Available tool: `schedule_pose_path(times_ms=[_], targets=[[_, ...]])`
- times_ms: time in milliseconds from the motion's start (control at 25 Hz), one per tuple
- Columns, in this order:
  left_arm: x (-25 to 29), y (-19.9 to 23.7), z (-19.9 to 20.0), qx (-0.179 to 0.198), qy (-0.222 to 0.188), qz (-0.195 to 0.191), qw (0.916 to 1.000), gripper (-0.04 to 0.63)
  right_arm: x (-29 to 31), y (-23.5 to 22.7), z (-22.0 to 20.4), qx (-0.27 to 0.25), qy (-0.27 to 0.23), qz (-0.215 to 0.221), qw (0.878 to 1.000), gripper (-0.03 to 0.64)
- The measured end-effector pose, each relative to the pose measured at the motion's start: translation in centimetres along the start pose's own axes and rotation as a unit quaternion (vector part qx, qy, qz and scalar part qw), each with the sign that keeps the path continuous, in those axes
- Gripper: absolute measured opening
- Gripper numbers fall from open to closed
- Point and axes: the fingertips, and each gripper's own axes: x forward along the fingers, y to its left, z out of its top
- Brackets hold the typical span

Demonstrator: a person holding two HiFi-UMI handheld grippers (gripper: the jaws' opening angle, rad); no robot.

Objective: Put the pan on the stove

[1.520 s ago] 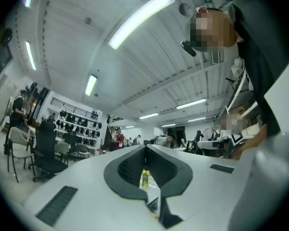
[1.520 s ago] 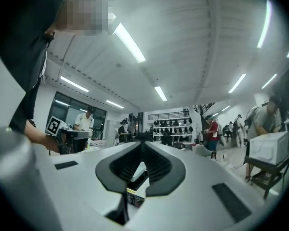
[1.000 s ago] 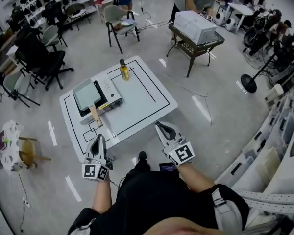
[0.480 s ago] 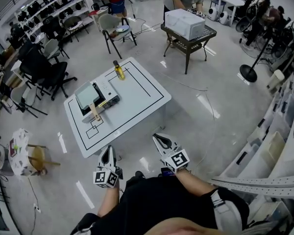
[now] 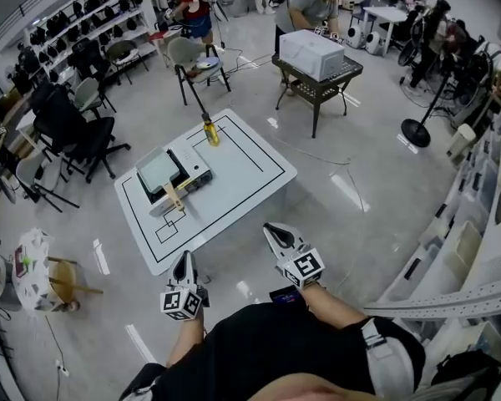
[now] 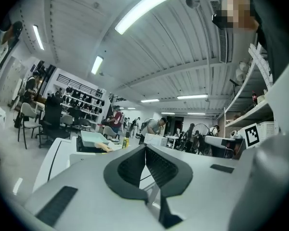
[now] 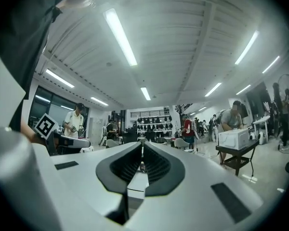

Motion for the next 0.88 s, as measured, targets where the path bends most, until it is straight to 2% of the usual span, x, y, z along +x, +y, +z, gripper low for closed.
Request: schedule_pose_path(times_ms=[360,720,880], targets=[[-1.1,2.9,0.7,-0.017,-0.009,-0.008,0.9998,0.017,2.2,2.4,0.7,-0.004,0.005,-0.015,1.000,0.027],[-0.8,1.7,1.4,-0.017,-0.005,-0.023,0.9996,0.017,0.7,1.4,1.5,0.006,0.009,-0.052,0.999,0.026],[-0.9,1.4,2.2,-0.011,-0.011,-0.023,0.9996,0.017,0.3,1.0,2.0,0.004,0.001,-0.055,0.999,0.027]])
